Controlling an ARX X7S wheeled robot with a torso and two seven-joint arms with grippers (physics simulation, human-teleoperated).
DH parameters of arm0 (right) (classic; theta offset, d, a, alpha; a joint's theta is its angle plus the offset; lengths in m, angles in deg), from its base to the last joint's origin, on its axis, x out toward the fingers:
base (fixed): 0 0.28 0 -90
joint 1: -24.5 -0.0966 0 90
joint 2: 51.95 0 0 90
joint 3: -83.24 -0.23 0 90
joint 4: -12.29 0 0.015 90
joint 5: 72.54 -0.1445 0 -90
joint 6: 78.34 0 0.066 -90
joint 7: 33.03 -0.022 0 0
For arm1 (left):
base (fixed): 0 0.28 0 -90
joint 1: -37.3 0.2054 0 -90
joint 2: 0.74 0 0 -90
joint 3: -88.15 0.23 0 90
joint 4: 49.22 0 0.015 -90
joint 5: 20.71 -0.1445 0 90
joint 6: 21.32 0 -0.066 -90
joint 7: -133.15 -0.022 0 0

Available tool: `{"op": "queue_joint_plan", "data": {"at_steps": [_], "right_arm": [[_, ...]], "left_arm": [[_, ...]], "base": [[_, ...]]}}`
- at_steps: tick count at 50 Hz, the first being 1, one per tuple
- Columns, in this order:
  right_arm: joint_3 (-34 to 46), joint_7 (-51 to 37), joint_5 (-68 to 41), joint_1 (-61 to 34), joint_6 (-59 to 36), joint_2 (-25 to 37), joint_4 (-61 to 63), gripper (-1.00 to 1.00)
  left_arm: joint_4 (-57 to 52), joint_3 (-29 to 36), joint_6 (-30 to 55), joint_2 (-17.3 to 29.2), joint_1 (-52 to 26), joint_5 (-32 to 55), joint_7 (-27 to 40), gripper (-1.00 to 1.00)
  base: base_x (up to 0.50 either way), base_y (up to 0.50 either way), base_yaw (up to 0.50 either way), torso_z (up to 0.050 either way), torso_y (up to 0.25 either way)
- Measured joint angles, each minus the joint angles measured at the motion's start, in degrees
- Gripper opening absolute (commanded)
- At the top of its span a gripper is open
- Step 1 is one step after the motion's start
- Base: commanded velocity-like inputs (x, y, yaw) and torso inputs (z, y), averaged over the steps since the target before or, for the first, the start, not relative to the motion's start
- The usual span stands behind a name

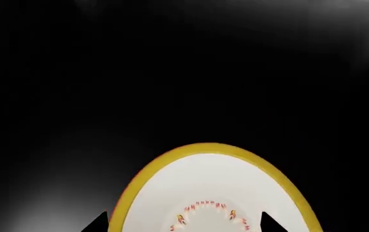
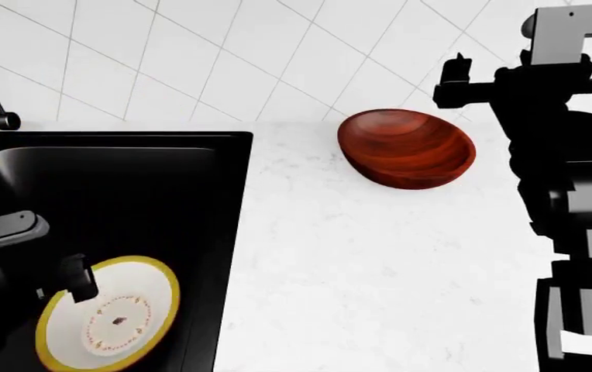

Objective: Stack the bowls in the sink.

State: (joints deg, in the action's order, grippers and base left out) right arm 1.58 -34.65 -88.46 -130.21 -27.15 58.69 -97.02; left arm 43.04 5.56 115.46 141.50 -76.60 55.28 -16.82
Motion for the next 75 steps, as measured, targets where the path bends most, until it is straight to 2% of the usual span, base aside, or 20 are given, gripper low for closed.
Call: {"op": "queue_joint_plan", "data": {"at_steps": [18,30,39,52,62,75], "right_arm": [[-0.59,-0.52,-0.89,0.62,-1.52,0.47,2.71,1.00],[-1.49,-1.19,-1.74,1.49,-3.59,1.45,6.07,1.00],[-2.61,-1.87,-2.56,2.49,-6.17,3.04,9.97,1.00],[-4.84,-2.88,-4.02,3.79,-11.24,6.25,16.61,1.00],[-7.17,-3.54,-5.33,5.20,-14.94,8.79,21.47,1.00],[-10.08,-4.14,-6.73,7.23,-18.38,11.48,26.19,1.00]], "left_arm": [[-11.46,-1.40,3.60,3.34,-4.74,4.89,2.89,1.00],[-15.74,0.76,8.41,2.26,-15.89,9.12,5.06,1.00],[-15.21,5.10,13.54,-1.70,-28.44,10.99,6.08,1.00],[-9.57,12.64,17.53,-10.25,-43.14,7.22,3.09,1.00],[-5.25,17.77,18.35,-16.40,-49.87,3.31,-0.15,1.00],[0.13,23.39,17.63,-22.80,-54.91,-1.87,-4.37,1.00]], "base": [[0.00,0.00,0.00,0.000,0.000],[0.00,0.00,0.00,0.000,0.000],[0.00,0.00,0.00,0.000,0.000],[0.00,0.00,0.00,0.000,0.000],[0.00,0.00,0.00,0.000,0.000],[0.00,0.00,0.00,0.000,0.000]]}}
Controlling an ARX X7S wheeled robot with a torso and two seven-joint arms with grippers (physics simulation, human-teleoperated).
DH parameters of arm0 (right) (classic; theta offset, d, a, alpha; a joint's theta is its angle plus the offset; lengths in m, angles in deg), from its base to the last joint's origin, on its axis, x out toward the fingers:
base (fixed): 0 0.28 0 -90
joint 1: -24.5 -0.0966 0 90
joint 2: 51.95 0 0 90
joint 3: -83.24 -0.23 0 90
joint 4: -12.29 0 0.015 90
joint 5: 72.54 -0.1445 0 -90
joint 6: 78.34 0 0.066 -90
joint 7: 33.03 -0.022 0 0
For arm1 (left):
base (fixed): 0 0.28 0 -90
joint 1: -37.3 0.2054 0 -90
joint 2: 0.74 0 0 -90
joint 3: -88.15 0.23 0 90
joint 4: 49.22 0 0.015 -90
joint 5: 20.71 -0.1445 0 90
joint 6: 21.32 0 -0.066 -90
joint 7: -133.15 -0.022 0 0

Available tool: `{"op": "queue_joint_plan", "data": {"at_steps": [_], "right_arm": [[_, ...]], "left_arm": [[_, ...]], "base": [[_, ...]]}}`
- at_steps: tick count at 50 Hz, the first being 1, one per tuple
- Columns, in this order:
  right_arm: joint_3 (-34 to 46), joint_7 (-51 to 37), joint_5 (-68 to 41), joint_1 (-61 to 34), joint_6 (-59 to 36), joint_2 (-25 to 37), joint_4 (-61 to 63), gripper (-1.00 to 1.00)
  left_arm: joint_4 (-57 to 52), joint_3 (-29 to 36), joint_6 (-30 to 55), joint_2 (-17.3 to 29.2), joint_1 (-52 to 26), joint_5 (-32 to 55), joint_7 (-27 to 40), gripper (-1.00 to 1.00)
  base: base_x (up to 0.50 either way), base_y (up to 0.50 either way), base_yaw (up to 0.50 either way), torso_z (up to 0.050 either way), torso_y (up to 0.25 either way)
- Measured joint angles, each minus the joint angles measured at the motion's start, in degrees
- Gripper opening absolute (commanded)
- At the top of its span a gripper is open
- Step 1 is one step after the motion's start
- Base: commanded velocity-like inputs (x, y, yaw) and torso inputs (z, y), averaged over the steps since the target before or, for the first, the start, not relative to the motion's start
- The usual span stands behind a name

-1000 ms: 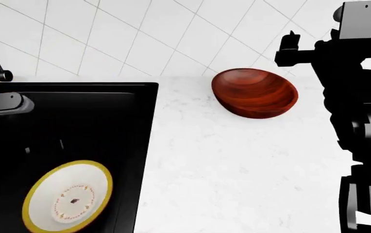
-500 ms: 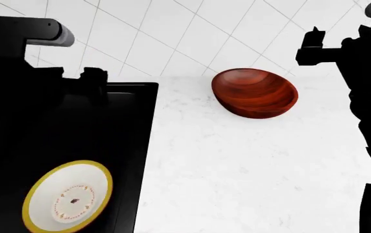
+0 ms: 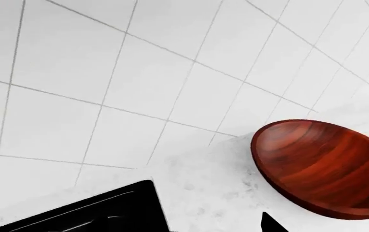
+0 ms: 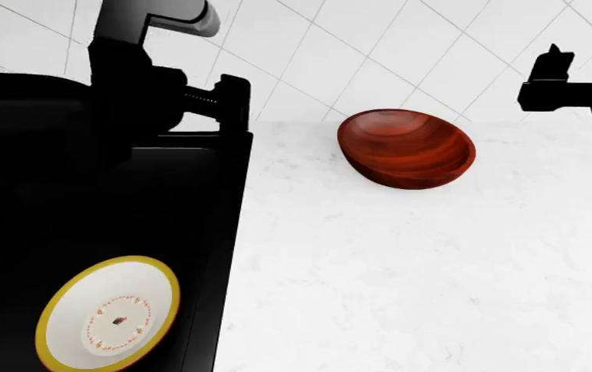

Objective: Stack the bowls in the sink.

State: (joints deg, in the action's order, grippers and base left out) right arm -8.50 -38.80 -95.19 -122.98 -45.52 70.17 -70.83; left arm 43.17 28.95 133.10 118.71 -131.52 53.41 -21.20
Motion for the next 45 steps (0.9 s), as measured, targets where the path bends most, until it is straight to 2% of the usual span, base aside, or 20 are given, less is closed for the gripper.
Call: {"op": "queue_joint_plan", "data": {"at_steps": [23,45], "right_arm": [[-2.82,-0.28,-0.65,2.53,-1.66,3.03,2.48,1.00],[-3.04,-0.07,-0.19,3.12,-0.30,3.79,0.80,1.00]], "left_arm": [[13.61,8.43,-4.49,-12.66,-6.31,-8.00,-9.34,1.00],[34.79,17.49,-16.73,-25.19,-10.85,-16.88,-20.50,1.00]], "base": [[0.00,0.00,0.00,0.000,0.000],[0.00,0.00,0.00,0.000,0.000]]}}
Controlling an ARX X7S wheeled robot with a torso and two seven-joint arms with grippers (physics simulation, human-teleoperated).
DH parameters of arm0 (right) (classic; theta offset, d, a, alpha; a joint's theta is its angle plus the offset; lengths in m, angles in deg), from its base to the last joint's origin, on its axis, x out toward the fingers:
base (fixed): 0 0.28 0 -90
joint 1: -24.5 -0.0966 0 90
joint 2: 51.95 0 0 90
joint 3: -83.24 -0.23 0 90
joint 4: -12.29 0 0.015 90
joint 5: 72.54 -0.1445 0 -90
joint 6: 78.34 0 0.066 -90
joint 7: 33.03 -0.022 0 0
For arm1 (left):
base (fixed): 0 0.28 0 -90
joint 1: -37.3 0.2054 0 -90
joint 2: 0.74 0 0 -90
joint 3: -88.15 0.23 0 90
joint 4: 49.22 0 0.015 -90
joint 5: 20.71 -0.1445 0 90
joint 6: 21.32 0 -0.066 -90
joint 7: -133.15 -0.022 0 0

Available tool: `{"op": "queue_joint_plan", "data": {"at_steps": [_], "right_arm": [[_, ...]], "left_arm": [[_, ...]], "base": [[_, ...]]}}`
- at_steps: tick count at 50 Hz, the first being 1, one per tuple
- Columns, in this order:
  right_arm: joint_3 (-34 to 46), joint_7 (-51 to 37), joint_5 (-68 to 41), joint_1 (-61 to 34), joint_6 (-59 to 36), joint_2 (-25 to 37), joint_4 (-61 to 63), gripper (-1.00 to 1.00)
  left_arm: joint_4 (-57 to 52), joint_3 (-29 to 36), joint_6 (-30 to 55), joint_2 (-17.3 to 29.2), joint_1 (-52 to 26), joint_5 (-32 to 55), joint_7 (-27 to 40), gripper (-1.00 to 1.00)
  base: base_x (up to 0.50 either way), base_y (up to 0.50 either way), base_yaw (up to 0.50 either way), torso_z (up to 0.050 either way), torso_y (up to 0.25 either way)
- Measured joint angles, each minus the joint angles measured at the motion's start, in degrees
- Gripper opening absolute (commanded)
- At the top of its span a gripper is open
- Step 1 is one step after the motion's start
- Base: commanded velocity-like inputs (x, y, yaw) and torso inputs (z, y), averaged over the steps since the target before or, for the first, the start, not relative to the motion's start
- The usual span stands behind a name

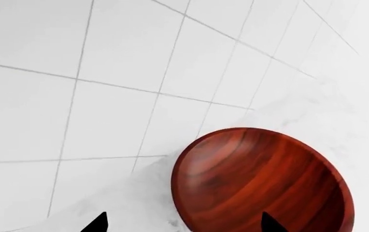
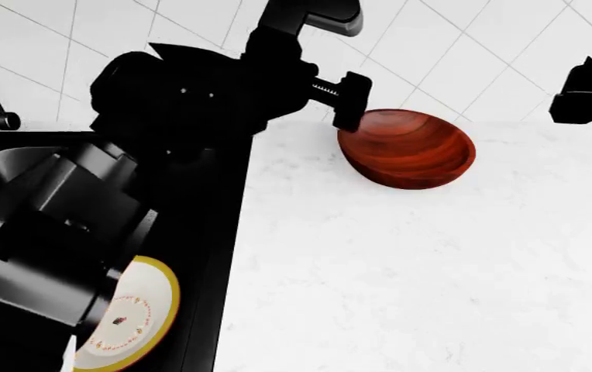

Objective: Stack the bowls in the sink.

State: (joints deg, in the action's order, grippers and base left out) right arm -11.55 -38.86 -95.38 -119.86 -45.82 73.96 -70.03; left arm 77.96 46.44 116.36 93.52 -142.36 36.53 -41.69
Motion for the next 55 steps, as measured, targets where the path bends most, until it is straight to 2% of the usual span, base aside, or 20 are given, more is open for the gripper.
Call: {"op": "queue_joint_plan", "data": {"at_steps": [4,14,22,41,55], "right_arm": [[0.16,0.10,-0.02,-0.69,-0.43,0.44,0.02,1.00],[0.41,0.47,-0.18,-2.69,-2.71,2.58,0.84,1.00],[0.51,0.69,-0.28,-3.73,-4.07,3.96,1.41,1.00],[0.97,0.90,-0.14,-4.41,-4.86,5.39,1.48,1.00],[0.95,1.02,-0.11,-4.46,-4.70,5.83,1.22,1.00]], "left_arm": [[4.45,5.61,-4.11,-1.40,-1.48,3.54,-0.87,1.00],[11.55,24.97,-15.14,-3.24,-5.10,19.31,-1.13,1.00],[14.01,34.07,-20.41,-3.81,-6.31,27.11,-0.82,1.00],[15.58,41.06,-27.02,-4.18,-7.79,41.38,0.12,1.00],[14.68,42.30,-27.66,-4.25,-8.04,45.22,1.95,1.00]], "base": [[0.00,0.00,0.00,0.000,0.000],[0.00,0.00,0.00,0.000,0.000],[0.00,0.00,0.00,0.000,0.000],[0.00,0.00,0.00,0.000,0.000],[0.00,0.00,0.00,0.000,0.000]]}}
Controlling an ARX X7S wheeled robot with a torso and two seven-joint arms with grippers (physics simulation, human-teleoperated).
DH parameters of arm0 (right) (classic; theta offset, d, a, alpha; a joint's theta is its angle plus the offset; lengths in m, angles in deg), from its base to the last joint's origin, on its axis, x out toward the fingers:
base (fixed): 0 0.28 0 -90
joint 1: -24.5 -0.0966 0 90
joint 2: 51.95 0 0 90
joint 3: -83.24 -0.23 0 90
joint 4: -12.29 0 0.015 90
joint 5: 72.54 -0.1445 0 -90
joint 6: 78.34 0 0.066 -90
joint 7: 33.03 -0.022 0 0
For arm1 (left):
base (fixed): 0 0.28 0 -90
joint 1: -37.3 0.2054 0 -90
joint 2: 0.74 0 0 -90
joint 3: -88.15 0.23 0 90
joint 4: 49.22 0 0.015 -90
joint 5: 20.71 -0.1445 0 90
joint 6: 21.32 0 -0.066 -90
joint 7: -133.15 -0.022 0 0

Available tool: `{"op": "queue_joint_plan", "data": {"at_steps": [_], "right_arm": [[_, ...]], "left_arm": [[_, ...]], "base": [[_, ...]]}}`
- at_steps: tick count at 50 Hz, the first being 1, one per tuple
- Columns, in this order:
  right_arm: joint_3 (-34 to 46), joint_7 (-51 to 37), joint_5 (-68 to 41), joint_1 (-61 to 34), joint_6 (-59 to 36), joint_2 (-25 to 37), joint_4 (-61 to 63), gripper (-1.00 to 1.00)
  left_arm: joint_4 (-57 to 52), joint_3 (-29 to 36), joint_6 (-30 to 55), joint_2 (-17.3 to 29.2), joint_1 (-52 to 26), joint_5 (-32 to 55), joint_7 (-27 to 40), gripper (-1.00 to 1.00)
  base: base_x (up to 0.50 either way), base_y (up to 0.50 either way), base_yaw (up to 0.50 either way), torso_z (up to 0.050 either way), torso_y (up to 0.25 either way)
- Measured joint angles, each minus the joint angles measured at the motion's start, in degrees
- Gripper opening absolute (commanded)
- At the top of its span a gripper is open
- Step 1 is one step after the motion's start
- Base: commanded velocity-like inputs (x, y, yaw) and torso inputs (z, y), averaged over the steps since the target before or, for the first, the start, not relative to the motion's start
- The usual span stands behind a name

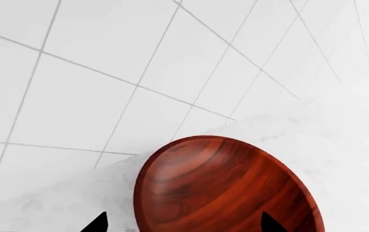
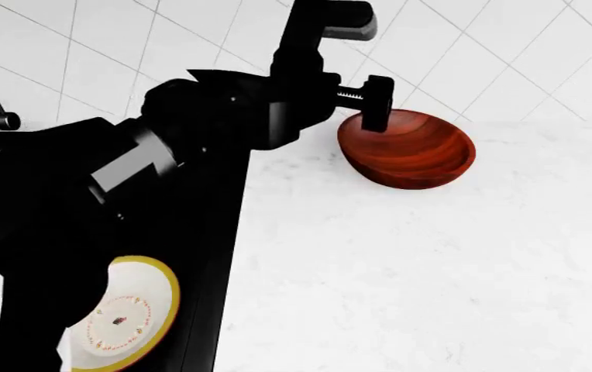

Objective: Stack the bowls in the sink.

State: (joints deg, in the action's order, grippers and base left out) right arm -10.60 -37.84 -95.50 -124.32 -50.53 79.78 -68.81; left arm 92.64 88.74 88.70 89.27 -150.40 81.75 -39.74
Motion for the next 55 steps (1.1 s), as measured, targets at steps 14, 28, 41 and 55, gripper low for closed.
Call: {"op": "queue_joint_plan", "data": {"at_steps": [14,28,41,55], "right_arm": [[-0.07,0.17,-0.05,-0.25,0.03,0.43,-0.22,1.00],[-0.14,0.21,-0.01,0.06,0.46,0.49,-0.57,1.00],[-0.01,0.24,0.02,0.35,0.92,0.38,-0.92,1.00],[-0.19,0.22,-0.04,0.79,1.20,0.41,-0.99,1.00]], "left_arm": [[-0.17,0.25,-0.80,0.00,-1.74,-0.05,0.83,1.00],[-0.59,0.20,-0.89,-0.01,-2.53,-0.95,0.77,1.00],[-0.86,0.18,-0.92,-0.01,-2.64,-1.78,0.59,1.00],[-1.16,0.12,-0.94,-0.01,-2.55,-2.58,0.43,1.00]], "base": [[0.00,0.00,0.00,0.000,0.000],[0.00,0.00,0.00,0.000,-0.113],[0.00,0.00,0.00,0.000,-0.135],[0.00,0.00,0.00,0.000,-0.136]]}}
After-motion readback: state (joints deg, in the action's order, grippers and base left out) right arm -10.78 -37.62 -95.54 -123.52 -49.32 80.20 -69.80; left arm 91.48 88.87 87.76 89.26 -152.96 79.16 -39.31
